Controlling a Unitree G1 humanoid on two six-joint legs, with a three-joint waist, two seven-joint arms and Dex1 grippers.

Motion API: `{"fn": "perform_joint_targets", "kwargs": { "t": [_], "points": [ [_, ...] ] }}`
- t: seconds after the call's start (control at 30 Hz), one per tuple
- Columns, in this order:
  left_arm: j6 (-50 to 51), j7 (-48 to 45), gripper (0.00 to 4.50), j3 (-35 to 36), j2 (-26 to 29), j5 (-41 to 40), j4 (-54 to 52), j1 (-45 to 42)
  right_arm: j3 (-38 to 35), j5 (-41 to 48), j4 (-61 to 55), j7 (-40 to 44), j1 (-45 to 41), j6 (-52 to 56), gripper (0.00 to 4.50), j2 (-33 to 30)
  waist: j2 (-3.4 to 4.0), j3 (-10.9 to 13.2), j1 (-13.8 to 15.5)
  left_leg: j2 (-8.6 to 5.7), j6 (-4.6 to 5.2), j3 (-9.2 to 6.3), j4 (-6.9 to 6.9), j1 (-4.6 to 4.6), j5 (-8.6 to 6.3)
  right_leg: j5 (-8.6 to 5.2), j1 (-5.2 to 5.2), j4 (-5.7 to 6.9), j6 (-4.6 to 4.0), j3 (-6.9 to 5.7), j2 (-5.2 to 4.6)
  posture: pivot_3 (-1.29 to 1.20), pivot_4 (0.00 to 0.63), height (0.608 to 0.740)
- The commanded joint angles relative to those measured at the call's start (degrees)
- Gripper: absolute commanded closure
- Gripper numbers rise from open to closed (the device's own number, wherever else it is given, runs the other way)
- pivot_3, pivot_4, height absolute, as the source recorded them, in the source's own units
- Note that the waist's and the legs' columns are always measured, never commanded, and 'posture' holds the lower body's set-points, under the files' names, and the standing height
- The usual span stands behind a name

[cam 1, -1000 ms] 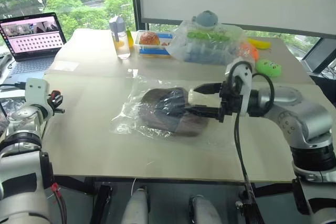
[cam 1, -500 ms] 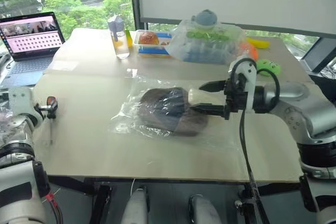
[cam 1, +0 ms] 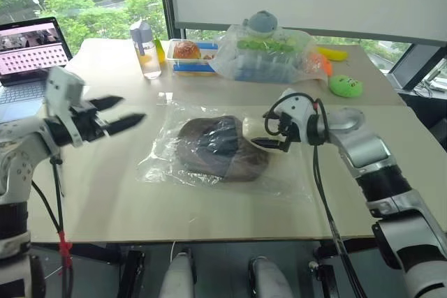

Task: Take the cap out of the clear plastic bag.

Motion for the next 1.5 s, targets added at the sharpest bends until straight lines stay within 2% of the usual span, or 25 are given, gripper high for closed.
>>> {"fn": "perform_joint_targets", "kwargs": {
  "t": [0.03,0.07,0.17,0.27,0.3,0.43,0.53,0.57,0.7,0.83,1.03,1.17,1.33,1.5],
  "points": [
    [2.8,-3.4,0.03,3.6,3.1,-5.6,-7.1,1.1,-0.1,-1.7,6.3,1.8,-2.3,-2.3,0.00,2.2,0.01,0.0,0.0,0.01,0.00,-0.01,0.00,0.07,0.00,-0.06,0.03,0.00,0.04,0.00,0.01,0.00,0.150,0.740],
    [3.5,-3.8,0.03,4.1,3.5,-6.9,-8.3,1.4,-0.9,-1.3,8.1,1.7,-3.0,-2.0,0.00,3.4,0.02,0.0,0.0,0.01,0.00,0.00,0.00,0.12,0.00,-0.11,0.10,0.01,0.11,0.00,0.01,0.00,0.150,0.740],
    [4.8,-4.0,0.00,5.2,4.1,-9.9,-10.8,1.4,-1.4,-2.1,12.2,1.1,-4.2,-1.8,0.69,5.5,0.02,0.0,-0.1,0.01,0.00,-0.01,0.01,0.19,0.00,-0.08,0.16,0.01,0.11,0.01,0.01,0.00,0.150,0.740],
    [5.7,-2.9,0.00,5.5,4.5,-11.2,-11.8,1.0,-1.8,-2.3,13.0,1.8,-4.6,-1.5,1.72,6.4,0.02,0.0,-0.1,0.01,0.00,-0.02,0.02,0.20,0.00,-0.07,0.17,0.01,0.12,0.01,0.01,0.00,0.150,0.740],
    [5.7,-2.6,0.00,5.6,4.5,-11.5,-12.0,0.9,-2.1,-2.2,13.0,2.0,-4.7,-1.3,1.91,6.5,0.02,0.0,-0.1,0.01,0.00,-0.02,0.02,0.20,0.00,-0.08,0.17,0.01,0.11,0.01,0.01,0.00,0.150,0.740],
    [6.2,-1.2,0.00,6.4,4.0,-12.8,-12.2,0.7,-3.6,-2.1,12.9,2.2,-5.6,-1.0,3.41,6.5,0.02,0.0,-0.1,0.01,0.00,-0.02,0.02,0.19,0.00,-0.09,0.17,0.00,0.10,0.02,0.01,0.00,0.150,0.740],
    [5.0,0.6,0.00,5.2,3.1,-10.8,-11.3,1.3,-6.0,-0.3,10.4,3.0,-6.6,-0.8,4.32,6.0,0.03,0.0,-0.1,0.01,0.00,-0.02,0.02,0.19,0.00,-0.09,0.16,0.01,0.10,0.02,0.02,0.00,0.150,0.740],
    [4.8,1.1,0.00,4.8,2.9,-10.4,-11.0,1.2,-6.6,0.2,9.6,3.3,-6.7,-0.6,4.45,6.1,0.03,0.0,0.0,0.01,0.00,-0.02,0.02,0.19,0.00,-0.09,0.16,0.01,0.10,0.02,0.02,0.00,0.150,0.740],
    [4.0,1.4,0.00,3.3,2.0,-9.4,-10.3,0.5,-8.7,3.1,3.0,5.8,-6.6,2.2,4.45,6.1,0.04,0.0,0.1,0.01,0.00,-0.02,0.01,0.18,0.00,-0.09,0.15,0.01,0.10,0.02,0.02,0.00,0.150,0.740],
    [3.1,2.0,0.00,1.7,1.0,-8.6,-9.6,-0.8,-9.3,-0.8,4.3,1.8,-7.4,0.3,4.45,3.5,0.04,0.0,0.4,0.01,0.00,-0.01,0.00,0.18,0.00,-0.10,0.14,0.02,0.08,0.02,0.02,0.00,0.150,0.740],
    [2.5,2.3,0.00,0.4,-0.1,-7.8,-9.7,-1.5,-9.7,-10.6,20.7,-12.2,-12.6,-11.7,4.45,-4.5,0.06,0.0,1.4,0.01,-0.01,0.05,0.02,0.16,-0.01,-0.07,0.15,-0.09,0.11,0.00,-0.01,0.00,0.150,0.740],
    [2.1,2.7,0.00,0.7,-0.6,-7.6,-9.7,-0.9,-5.1,-20.5,36.3,-22.6,-15.4,-18.3,4.45,-12.0,0.07,0.1,1.4,0.00,-0.01,0.05,-0.03,0.12,-0.01,-0.10,0.11,-0.15,0.08,0.03,-0.02,0.00,0.150,0.740],
    [2.4,3.8,0.00,0.8,-1.6,-8.5,-10.2,-1.0,-5.3,-22.4,45.6,-26.8,-16.3,-21.2,4.45,-12.8,0.12,0.1,-0.3,-0.01,0.01,0.05,-0.03,0.15,0.00,-0.14,0.18,-0.14,-0.04,0.07,-0.02,0.00,0.150,0.740],
    [1.8,4.8,0.00,-0.1,-2.8,-7.6,-11.0,-0.6,-10.1,-20.0,51.2,-32.4,-13.0,-19.8,4.45,-13.0,0.15,0.1,-1.5,-0.04,0.05,-0.01,0.01,0.26,0.03,-0.17,0.22,0.00,0.13,0.17,0.01,0.00,0.150,0.740]
  ]
}}
